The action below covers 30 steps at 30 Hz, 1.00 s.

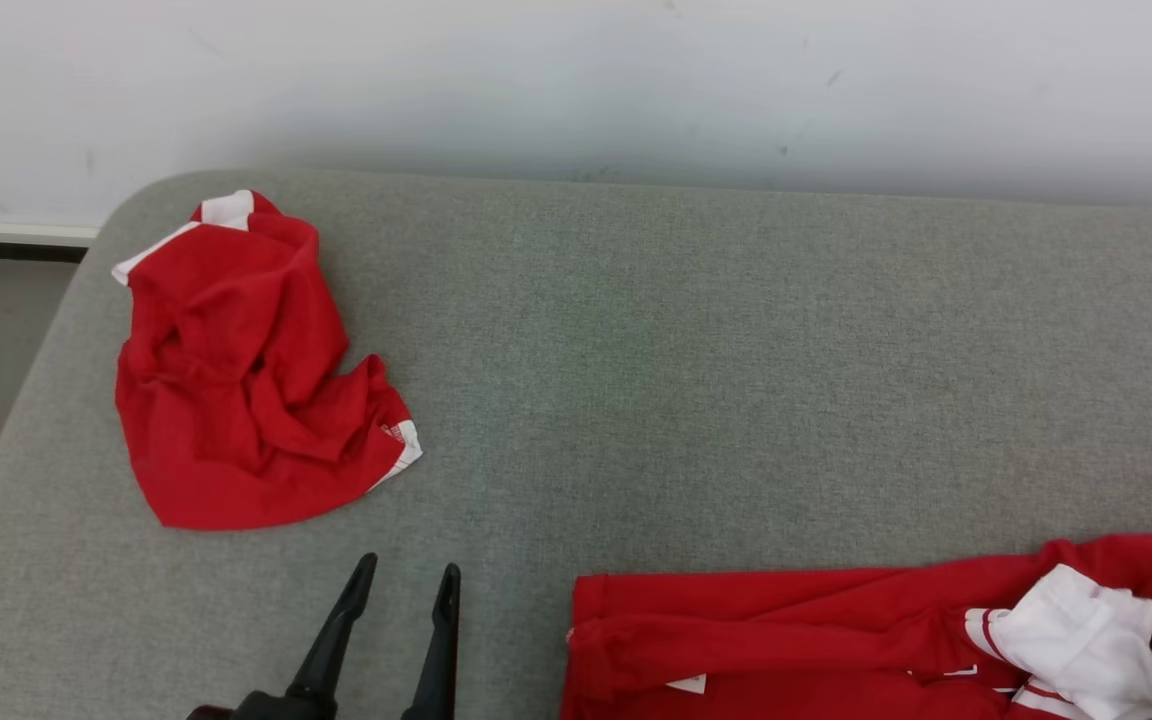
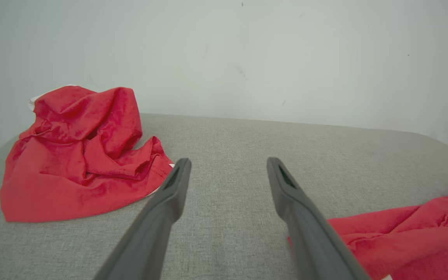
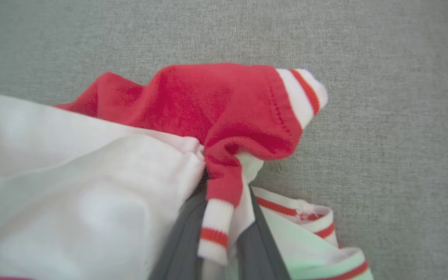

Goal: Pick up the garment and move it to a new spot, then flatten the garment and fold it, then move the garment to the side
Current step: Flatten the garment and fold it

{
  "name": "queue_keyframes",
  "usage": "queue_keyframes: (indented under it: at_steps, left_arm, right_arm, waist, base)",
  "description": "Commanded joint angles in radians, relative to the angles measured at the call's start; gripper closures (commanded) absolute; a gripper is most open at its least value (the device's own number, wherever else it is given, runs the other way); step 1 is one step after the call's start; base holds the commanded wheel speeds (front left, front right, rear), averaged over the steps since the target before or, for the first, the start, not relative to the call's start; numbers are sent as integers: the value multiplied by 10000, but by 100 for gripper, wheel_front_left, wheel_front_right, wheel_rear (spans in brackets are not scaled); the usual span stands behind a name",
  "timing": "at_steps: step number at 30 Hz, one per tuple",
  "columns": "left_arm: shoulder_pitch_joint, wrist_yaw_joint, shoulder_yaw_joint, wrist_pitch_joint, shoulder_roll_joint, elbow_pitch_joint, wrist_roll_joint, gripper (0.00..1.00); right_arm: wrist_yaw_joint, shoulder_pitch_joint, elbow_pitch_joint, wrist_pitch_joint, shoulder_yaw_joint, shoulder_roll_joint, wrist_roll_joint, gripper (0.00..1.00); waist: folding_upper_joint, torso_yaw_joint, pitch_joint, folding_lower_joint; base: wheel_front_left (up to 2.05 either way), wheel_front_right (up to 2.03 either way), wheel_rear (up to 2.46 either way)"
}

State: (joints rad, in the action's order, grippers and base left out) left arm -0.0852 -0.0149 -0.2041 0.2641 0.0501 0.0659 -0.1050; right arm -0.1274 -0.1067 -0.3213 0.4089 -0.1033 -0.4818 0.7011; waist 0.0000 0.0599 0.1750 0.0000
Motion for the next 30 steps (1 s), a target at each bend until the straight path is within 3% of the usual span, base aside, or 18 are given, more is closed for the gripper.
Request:
queue_keyframes:
  at_steps: [1, 8, 14, 20, 24, 30]
  left_arm:
    - [41, 2, 39, -1, 26, -29, 181, 0]
    - [-129, 21, 158, -1, 19, -141, 142, 0]
    - [-217, -14, 139, -1, 20, -335, -41, 0]
    - [-316, -62, 103, -1, 20, -491, -42, 0]
    - [-376, -115, 109, -1, 20, -524, -39, 0]
    - [-365, -128, 156, -1, 20, -493, 30, 0]
  right_arm:
    - [-58, -126, -15, -102, 7, -15, 135, 100]
    - [-32, -351, -568, -1126, 1079, -711, 1026, 100]
    - [-32, 21, -1150, -1203, 2557, -1854, 1324, 100]
    - [-32, 565, -284, -702, 3113, -2651, 1574, 100]
    - [-32, 1096, 1227, -287, 2778, -2492, 1739, 100]
    - [-32, 1693, 3466, 444, 1720, -1534, 1495, 100]
  waist:
    - [0, -13, -6, 0]
    - [0, -83, -165, 0]
    - [0, -59, -321, 0]
    - [0, -121, -581, 0]
    - [0, -229, -676, 0]
    - [0, -432, -627, 0]
  base:
    - [0, 0, 0]
    - [0, 0, 0]
    - [0, 0, 0]
    - [0, 0, 0]
    - [0, 0, 0]
    - [0, 0, 0]
